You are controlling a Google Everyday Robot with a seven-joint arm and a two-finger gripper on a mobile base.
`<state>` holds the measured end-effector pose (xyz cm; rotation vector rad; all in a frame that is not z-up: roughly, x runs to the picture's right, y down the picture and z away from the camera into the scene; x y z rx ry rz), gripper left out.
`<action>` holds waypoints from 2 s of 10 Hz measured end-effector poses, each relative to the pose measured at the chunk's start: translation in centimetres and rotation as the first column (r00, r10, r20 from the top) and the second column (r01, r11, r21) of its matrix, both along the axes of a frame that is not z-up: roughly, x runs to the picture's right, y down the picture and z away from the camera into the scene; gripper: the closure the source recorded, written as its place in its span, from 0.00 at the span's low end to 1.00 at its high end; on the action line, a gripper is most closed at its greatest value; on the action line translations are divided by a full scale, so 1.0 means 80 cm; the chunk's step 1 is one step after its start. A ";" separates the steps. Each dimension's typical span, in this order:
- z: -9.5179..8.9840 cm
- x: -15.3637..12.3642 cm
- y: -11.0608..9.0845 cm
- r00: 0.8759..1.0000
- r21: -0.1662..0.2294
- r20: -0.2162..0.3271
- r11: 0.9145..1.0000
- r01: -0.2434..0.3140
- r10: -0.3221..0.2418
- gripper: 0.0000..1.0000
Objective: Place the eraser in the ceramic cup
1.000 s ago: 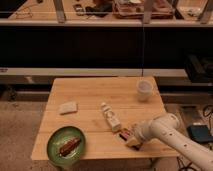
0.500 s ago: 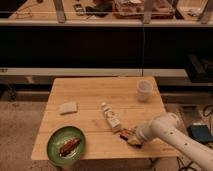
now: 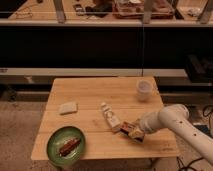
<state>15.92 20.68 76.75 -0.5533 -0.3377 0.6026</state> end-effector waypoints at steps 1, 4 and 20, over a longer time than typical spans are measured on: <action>0.000 0.000 0.000 1.000 0.000 0.000 1.000 0.000 0.000 0.98; 0.000 0.000 0.000 1.000 0.000 0.000 1.000 0.000 0.000 0.98; 0.109 0.296 -0.184 0.830 0.149 -0.437 0.938 -0.313 0.346 0.98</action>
